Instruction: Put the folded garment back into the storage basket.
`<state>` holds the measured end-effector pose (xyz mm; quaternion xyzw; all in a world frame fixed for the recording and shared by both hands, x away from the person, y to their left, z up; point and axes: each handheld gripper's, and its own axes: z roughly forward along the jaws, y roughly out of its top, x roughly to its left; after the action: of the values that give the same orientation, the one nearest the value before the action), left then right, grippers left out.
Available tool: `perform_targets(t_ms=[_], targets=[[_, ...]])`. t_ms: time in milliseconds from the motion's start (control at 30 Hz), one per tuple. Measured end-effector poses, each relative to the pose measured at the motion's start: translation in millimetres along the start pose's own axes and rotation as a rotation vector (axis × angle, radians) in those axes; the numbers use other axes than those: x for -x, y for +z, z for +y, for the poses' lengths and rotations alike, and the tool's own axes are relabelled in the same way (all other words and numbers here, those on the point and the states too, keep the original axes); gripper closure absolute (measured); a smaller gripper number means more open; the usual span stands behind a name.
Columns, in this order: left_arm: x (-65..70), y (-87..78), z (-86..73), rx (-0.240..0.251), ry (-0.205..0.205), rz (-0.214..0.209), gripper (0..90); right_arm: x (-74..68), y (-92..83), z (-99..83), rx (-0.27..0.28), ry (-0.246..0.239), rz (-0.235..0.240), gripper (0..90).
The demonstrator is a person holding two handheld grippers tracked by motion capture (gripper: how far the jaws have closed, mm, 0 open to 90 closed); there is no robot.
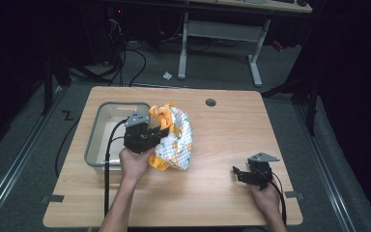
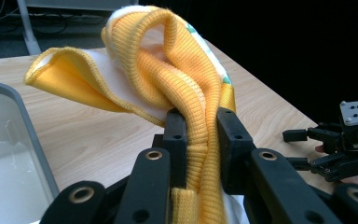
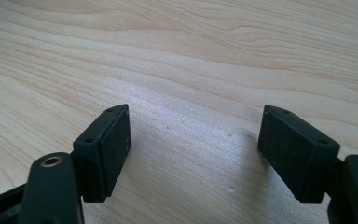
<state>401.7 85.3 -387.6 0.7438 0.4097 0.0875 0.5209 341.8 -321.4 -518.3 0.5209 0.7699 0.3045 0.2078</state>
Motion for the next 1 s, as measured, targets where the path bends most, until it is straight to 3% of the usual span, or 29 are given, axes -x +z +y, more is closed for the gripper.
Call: perform_targets(t_ms=[600, 1000], targets=[[-17.4, -21.0, 2.4, 0.031, -0.016, 0.047, 76.3, 0.0, 0.0, 0.0, 0.000, 0.000, 0.000, 25.7], [-32.6, -32.8, -0.1, 0.040, -0.048, 0.072, 76.3, 0.2, 0.1, 0.0, 0.001, -0.002, 0.000, 25.7]])
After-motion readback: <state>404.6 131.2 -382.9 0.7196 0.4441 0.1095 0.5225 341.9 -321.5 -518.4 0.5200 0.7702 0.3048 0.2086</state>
